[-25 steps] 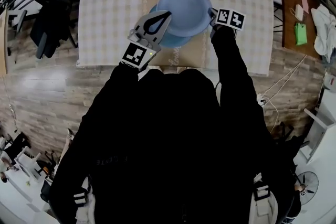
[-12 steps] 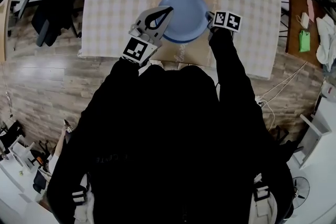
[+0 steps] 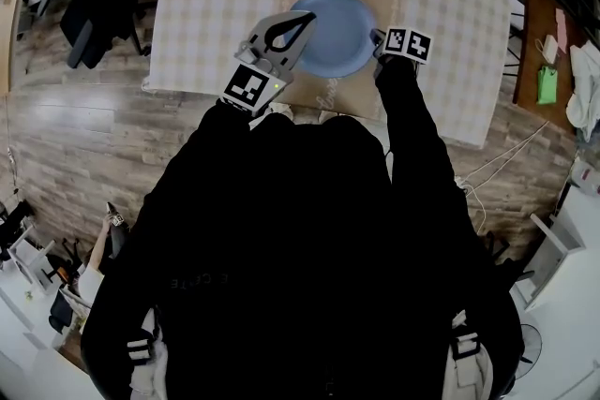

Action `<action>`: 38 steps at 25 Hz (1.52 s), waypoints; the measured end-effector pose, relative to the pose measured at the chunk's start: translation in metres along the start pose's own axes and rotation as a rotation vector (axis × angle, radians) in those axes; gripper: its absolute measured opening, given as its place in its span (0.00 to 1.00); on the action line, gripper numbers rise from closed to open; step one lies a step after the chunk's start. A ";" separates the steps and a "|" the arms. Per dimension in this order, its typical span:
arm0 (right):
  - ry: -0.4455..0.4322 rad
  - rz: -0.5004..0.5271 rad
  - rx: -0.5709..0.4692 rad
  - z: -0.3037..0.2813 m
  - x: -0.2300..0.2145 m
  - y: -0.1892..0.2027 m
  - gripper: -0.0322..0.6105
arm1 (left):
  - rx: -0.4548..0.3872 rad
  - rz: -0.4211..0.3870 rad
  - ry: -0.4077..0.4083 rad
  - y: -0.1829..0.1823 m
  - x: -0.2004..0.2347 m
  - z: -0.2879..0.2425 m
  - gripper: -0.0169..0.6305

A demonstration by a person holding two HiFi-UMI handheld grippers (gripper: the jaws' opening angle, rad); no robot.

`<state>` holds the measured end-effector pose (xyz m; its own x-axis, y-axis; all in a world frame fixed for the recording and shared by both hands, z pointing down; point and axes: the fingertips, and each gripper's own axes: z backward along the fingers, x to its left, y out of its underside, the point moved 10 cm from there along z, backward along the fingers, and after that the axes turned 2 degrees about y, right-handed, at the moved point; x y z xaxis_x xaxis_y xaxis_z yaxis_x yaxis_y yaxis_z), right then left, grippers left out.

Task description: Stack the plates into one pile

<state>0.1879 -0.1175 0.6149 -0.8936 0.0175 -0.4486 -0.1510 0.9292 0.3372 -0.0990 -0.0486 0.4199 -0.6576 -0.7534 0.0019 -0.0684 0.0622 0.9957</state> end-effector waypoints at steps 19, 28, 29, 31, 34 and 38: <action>0.060 0.197 -0.065 0.012 0.018 0.004 0.37 | -0.005 0.000 0.022 0.000 -0.011 -0.003 0.05; 0.006 0.278 -0.035 0.004 0.028 0.018 0.34 | -0.005 -0.010 0.020 -0.002 -0.015 -0.004 0.05; -0.005 0.283 -0.025 0.003 0.029 0.020 0.35 | -0.004 -0.010 0.016 -0.002 -0.015 -0.003 0.06; -0.022 0.291 -0.020 0.004 0.032 0.022 0.36 | -0.002 -0.008 0.008 -0.001 -0.015 -0.002 0.05; -0.056 0.312 -0.043 0.010 0.038 0.022 0.36 | 0.008 -0.012 0.004 0.000 -0.016 0.000 0.06; -0.116 0.372 -0.131 0.034 0.052 0.014 0.34 | 0.007 -0.018 -0.007 -0.002 -0.016 0.000 0.05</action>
<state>0.1538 -0.0912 0.5684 -0.8450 0.3915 -0.3642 0.1140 0.7973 0.5927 -0.0883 -0.0364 0.4177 -0.6614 -0.7499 -0.0166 -0.0855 0.0533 0.9949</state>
